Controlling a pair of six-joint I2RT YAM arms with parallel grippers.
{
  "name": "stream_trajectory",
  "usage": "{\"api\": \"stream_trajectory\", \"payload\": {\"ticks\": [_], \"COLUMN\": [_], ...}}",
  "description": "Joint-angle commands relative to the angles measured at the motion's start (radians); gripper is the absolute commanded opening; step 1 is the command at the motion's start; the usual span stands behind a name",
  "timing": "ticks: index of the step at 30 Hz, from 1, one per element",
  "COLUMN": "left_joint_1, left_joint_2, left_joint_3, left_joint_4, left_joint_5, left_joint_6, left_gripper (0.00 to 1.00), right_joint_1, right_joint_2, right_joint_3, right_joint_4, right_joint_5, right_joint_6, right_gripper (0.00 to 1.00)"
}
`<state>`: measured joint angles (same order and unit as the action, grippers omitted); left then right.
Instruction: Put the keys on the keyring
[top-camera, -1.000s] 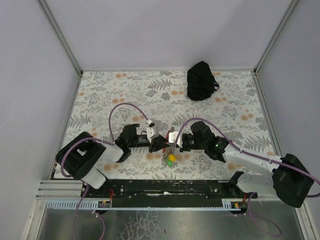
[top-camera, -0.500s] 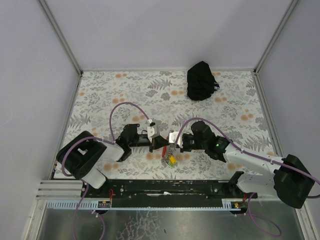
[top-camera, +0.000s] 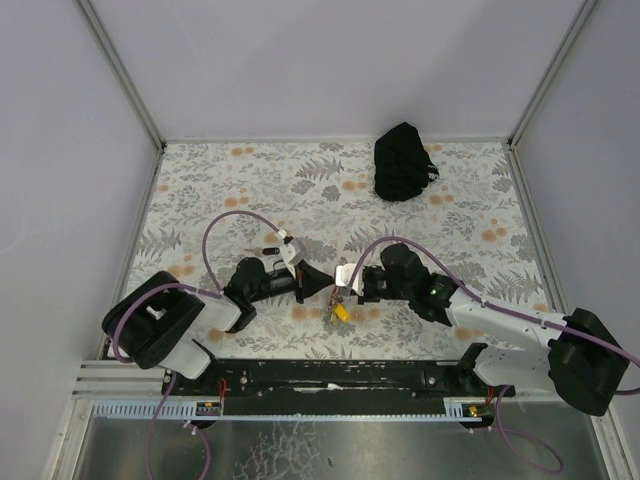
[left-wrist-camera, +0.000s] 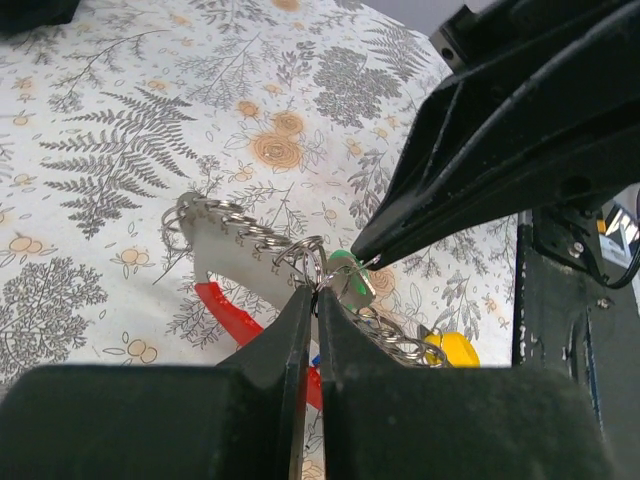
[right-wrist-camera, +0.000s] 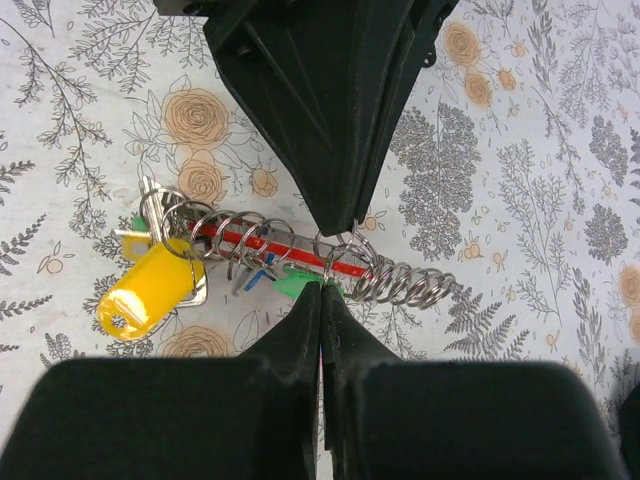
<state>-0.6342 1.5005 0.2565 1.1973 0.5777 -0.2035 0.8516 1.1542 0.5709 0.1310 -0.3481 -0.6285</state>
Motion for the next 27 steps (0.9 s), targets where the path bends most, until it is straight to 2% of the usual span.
{"api": "stream_trajectory", "payload": {"ticks": [1, 10, 16, 19, 25, 27], "left_joint_1": [0.010, 0.010, 0.010, 0.010, 0.010, 0.010], "left_joint_2": [-0.030, -0.007, -0.009, 0.020, 0.008, -0.022], "left_joint_3": [-0.015, -0.038, -0.007, -0.005, 0.000, -0.005], "left_joint_4": [0.107, 0.219, 0.097, 0.087, 0.050, 0.017], "left_joint_5": [-0.138, -0.129, -0.154, -0.180, -0.229, -0.247], "left_joint_6": [-0.085, -0.172, -0.140, -0.126, -0.119, -0.112], "left_gripper": [0.00, 0.00, 0.00, 0.01, 0.23, 0.24], "right_joint_1": [0.019, 0.024, 0.024, 0.023, 0.023, 0.024], "right_joint_2": [0.003, 0.056, 0.075, 0.058, 0.084, 0.086], "right_joint_3": [0.018, 0.018, 0.001, -0.020, -0.028, -0.041], "right_joint_4": [0.029, 0.070, 0.138, 0.180, 0.169, 0.180], "right_joint_5": [0.002, 0.019, 0.116, 0.150, 0.245, 0.261], "right_joint_6": [0.010, 0.030, 0.089, 0.130, 0.196, 0.215], "right_gripper": [0.00, 0.00, 0.00, 0.00, 0.00, 0.00]}}
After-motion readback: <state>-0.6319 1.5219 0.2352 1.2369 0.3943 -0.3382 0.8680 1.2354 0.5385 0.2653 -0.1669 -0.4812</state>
